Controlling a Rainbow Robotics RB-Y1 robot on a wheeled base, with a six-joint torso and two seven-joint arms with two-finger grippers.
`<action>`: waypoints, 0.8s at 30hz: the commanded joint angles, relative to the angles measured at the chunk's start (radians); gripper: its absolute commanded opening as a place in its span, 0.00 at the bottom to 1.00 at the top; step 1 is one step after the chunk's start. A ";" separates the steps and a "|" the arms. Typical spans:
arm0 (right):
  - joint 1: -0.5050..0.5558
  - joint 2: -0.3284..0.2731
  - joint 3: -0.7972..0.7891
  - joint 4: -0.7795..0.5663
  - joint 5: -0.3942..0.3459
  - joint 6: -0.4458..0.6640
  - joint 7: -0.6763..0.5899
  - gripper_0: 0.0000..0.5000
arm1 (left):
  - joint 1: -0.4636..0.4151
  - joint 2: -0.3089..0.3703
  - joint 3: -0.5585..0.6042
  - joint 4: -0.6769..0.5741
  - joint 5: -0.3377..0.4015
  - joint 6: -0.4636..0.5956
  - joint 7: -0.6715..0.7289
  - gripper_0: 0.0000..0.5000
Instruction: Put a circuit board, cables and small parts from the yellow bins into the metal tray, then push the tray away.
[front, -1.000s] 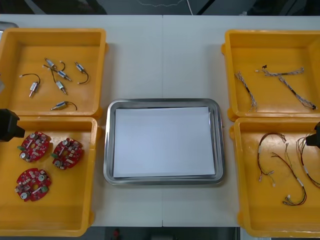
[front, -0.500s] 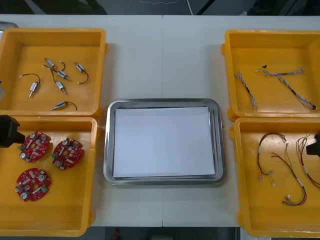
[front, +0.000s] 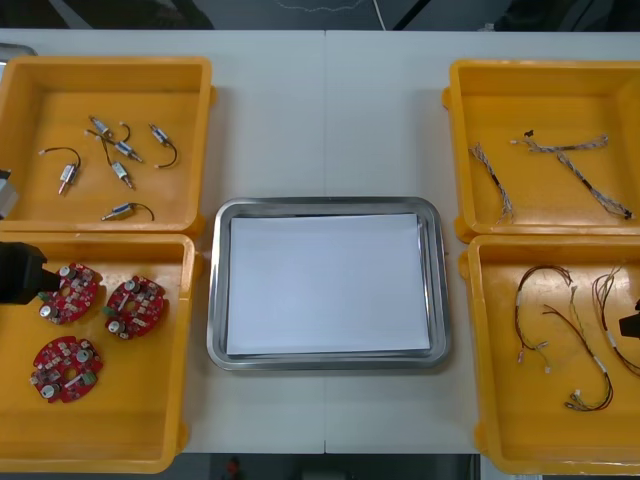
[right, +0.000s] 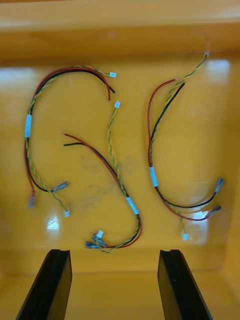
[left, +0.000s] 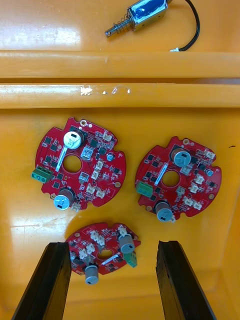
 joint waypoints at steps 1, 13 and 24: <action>0.065 -0.049 -0.022 -0.003 0.020 -0.071 0.098 1.00 | 0.057 0.061 0.015 0.043 0.021 -0.069 -0.159 1.00; 0.091 -0.054 0.009 0.155 -0.003 -0.230 0.362 1.00 | 0.057 0.062 0.012 0.210 0.031 -0.163 -0.338 1.00; 0.100 -0.058 0.095 0.262 0.015 -0.362 0.456 1.00 | 0.057 0.067 -0.085 0.284 0.034 -0.281 -0.381 1.00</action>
